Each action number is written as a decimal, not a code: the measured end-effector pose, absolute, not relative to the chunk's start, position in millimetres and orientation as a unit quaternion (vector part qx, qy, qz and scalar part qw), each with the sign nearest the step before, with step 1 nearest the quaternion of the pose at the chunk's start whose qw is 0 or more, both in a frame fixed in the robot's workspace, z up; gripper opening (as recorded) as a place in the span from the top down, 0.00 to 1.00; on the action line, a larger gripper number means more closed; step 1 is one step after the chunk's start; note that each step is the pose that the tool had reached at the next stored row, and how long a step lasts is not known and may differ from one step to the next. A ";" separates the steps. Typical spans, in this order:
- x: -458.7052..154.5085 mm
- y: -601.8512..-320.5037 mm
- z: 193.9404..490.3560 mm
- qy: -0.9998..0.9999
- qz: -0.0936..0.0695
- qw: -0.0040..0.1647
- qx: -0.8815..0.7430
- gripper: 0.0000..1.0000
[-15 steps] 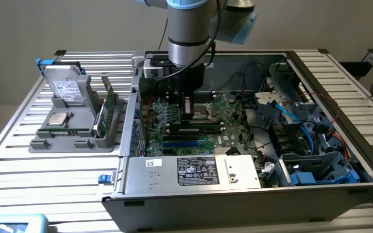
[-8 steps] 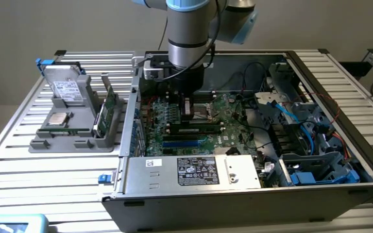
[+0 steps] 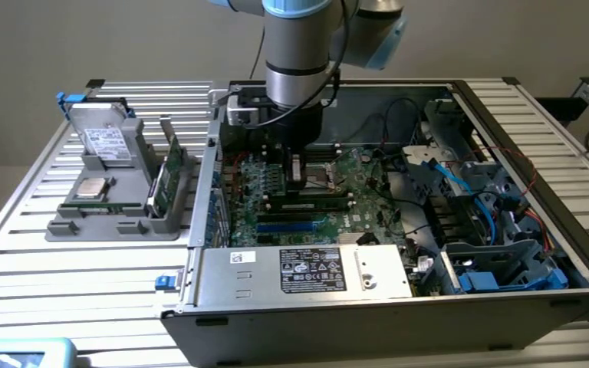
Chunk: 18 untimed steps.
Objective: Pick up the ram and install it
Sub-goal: 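Press down the ram until it locks into place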
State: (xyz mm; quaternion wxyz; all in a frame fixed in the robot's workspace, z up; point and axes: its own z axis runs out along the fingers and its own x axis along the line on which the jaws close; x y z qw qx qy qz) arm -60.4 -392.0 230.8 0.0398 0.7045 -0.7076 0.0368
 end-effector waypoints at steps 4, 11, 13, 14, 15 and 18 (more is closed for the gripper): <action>-57.0 -392.2 238.4 -0.708 0.037 0.040 0.704 0.89; -34.0 -392.4 242.1 -0.708 0.037 0.041 0.704 0.89; -25.3 -392.5 243.1 -0.708 0.036 0.041 0.704 0.89; -21.2 -392.7 243.3 -0.708 0.036 0.041 0.704 0.89; -17.6 -392.8 243.4 -0.708 0.036 0.041 0.704 0.89; -10.1 -392.8 243.5 -0.708 0.036 0.041 0.704 0.89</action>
